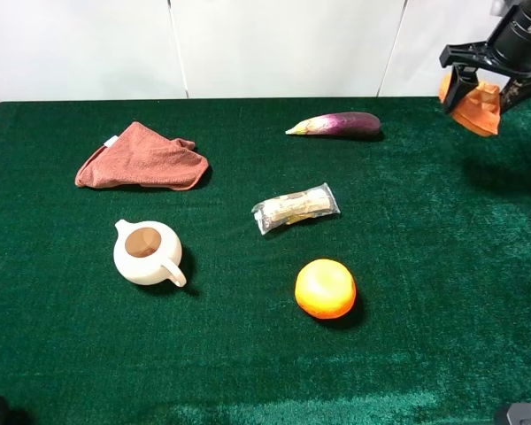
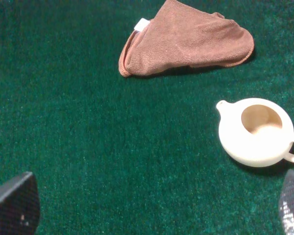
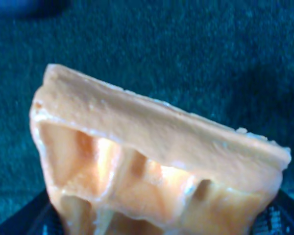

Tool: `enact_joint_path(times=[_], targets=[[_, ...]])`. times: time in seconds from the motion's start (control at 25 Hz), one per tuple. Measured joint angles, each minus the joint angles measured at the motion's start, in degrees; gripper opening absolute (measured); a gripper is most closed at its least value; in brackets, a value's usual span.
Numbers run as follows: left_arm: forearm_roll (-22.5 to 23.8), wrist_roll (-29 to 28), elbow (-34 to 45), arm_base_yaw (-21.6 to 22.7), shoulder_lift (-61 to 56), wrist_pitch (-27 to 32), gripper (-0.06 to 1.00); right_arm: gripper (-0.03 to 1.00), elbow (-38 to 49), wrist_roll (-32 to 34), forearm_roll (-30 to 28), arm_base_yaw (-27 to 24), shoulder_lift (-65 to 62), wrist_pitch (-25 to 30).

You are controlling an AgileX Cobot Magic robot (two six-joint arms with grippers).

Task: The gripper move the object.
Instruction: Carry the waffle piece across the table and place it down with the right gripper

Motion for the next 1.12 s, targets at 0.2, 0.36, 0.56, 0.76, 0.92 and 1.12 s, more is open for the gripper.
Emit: enact_joint_path(times=[0.2,0.36,0.56,0.76,0.92,1.12], targets=[[0.0,0.0,0.0,0.0,0.0,0.0,0.99,0.49,-5.5,0.0,0.4,0.1,4.4,0.1],[0.0,0.0,0.0,0.0,0.0,0.0,0.99,0.49,-10.2,0.0,-0.7,1.7,8.2,0.2],[0.0,0.0,0.0,0.0,0.0,0.0,0.99,0.49,-16.6,0.2,-1.1,3.8,13.8,-0.1],[0.0,0.0,0.0,0.0,0.0,0.0,0.99,0.49,-19.9,0.3,-1.4,4.0,18.2,-2.3],[0.0,0.0,0.0,0.0,0.0,0.0,0.99,0.49,-19.9,0.4,-2.2,4.0,20.4,-4.7],[0.0,0.0,0.0,0.0,0.0,0.0,0.99,0.49,-19.9,0.5,-2.6,4.0,22.3,-6.4]])
